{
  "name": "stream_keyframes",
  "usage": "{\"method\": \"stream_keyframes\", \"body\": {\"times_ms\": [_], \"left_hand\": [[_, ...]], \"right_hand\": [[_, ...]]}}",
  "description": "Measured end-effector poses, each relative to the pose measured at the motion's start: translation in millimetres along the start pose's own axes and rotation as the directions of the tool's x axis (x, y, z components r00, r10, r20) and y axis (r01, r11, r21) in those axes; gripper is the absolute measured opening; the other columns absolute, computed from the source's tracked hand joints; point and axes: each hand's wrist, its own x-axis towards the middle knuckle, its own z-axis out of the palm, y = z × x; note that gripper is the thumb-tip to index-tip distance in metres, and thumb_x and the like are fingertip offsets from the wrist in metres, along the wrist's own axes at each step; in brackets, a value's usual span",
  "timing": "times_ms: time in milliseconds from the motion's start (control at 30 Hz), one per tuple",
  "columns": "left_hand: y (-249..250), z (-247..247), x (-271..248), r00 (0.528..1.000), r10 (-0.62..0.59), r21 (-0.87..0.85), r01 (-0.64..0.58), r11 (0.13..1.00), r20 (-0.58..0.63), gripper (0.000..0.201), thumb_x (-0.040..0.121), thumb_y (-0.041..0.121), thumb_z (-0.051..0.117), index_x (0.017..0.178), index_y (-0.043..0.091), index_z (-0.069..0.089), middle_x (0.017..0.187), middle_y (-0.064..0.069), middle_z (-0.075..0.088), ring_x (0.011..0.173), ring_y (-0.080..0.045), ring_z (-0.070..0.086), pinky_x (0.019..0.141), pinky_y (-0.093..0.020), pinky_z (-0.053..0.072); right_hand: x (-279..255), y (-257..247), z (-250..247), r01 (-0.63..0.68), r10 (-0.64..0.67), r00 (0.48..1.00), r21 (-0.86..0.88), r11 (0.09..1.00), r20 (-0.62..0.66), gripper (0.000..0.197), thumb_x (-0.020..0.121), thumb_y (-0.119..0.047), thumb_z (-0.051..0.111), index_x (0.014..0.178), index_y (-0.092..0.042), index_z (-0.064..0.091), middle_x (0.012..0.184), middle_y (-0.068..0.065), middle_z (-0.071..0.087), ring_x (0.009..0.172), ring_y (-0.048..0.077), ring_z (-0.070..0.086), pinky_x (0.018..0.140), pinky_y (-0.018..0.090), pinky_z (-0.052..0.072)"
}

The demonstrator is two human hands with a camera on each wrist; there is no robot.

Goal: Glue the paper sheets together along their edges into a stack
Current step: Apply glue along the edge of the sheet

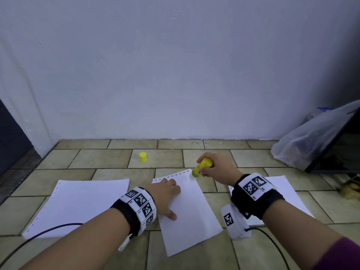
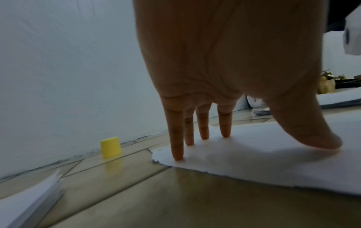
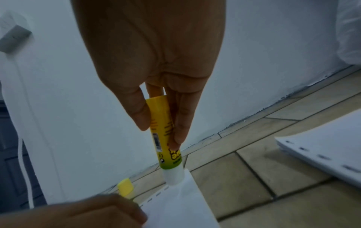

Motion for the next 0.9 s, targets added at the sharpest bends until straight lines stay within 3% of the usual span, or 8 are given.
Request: {"method": "stream_keyframes", "body": {"times_ms": [33,133,233,300,500,733,900], "left_hand": [[-1,-1,1,1.000,-0.007,-0.006,0.007,1.000,0.004,0.084,0.081,0.053,0.068,0.147,0.023,0.026,0.151,0.001,0.023,0.137,-0.020,0.027,0.105,-0.043,0.037],[-2,-3,5,1.000,-0.010,0.020,0.009,1.000,0.028,0.088,0.080,0.048,0.071,0.149,0.023,0.022,0.155,0.000,0.016,0.140,-0.022,0.021,0.107,-0.044,0.035],[0,-3,8,0.999,-0.020,0.060,0.018,0.998,0.040,0.093,0.080,0.048,0.071,0.151,0.023,0.017,0.156,0.001,0.014,0.141,-0.025,0.018,0.106,-0.048,0.037],[1,-4,9,0.998,-0.028,0.078,0.024,0.997,0.048,0.094,0.080,0.049,0.071,0.151,0.023,0.016,0.155,0.001,0.016,0.140,-0.026,0.019,0.105,-0.049,0.038],[-1,-5,9,0.998,-0.036,0.079,0.032,0.996,0.059,0.097,0.081,0.050,0.070,0.154,0.026,0.010,0.159,0.005,0.008,0.143,-0.025,0.013,0.107,-0.047,0.035],[-3,-2,10,0.999,-0.029,0.072,0.026,0.997,0.044,0.097,0.081,0.051,0.069,0.154,0.029,0.009,0.160,0.006,0.005,0.144,-0.024,0.010,0.108,-0.047,0.033],[-2,-2,10,0.998,-0.019,0.088,0.014,0.996,0.059,0.096,0.082,0.050,0.069,0.154,0.027,0.010,0.161,0.004,0.004,0.145,-0.024,0.009,0.111,-0.046,0.031]], "right_hand": [[1,0,5,-0.004,0.004,1.000,-0.006,1.000,0.002,0.018,0.083,-0.007,0.065,0.095,-0.020,0.061,0.090,0.004,0.065,0.067,0.010,0.064,0.061,0.016,0.052],[8,0,19,-0.004,0.004,1.000,-0.048,0.999,-0.009,0.018,0.084,-0.010,0.064,0.099,-0.021,0.061,0.093,0.008,0.065,0.080,0.022,0.063,0.068,0.025,0.051],[15,-2,30,0.001,-0.003,1.000,-0.103,0.995,-0.026,0.021,0.088,-0.011,0.060,0.108,-0.016,0.060,0.087,0.004,0.057,0.065,0.010,0.050,0.053,0.014,0.038],[19,-4,35,-0.006,0.003,1.000,-0.121,0.993,-0.023,0.022,0.090,-0.010,0.058,0.110,-0.016,0.059,0.088,0.003,0.054,0.061,0.005,0.044,0.049,0.013,0.032],[21,-11,29,-0.008,0.026,0.997,-0.261,0.965,0.067,0.022,0.091,-0.011,0.055,0.113,-0.016,0.059,0.103,0.006,0.055,0.082,0.015,0.047,0.052,0.013,0.031],[-11,-19,9,0.086,0.017,0.969,-0.405,0.910,0.246,0.022,0.091,-0.012,0.057,0.112,-0.016,0.061,0.093,-0.001,0.050,0.078,0.014,0.049,0.052,0.013,0.032],[-46,-18,-6,0.129,0.047,0.939,-0.475,0.870,0.340,0.024,0.090,-0.014,0.059,0.114,-0.018,0.061,0.098,0.000,0.053,0.083,0.011,0.045,0.057,0.015,0.035]]}}
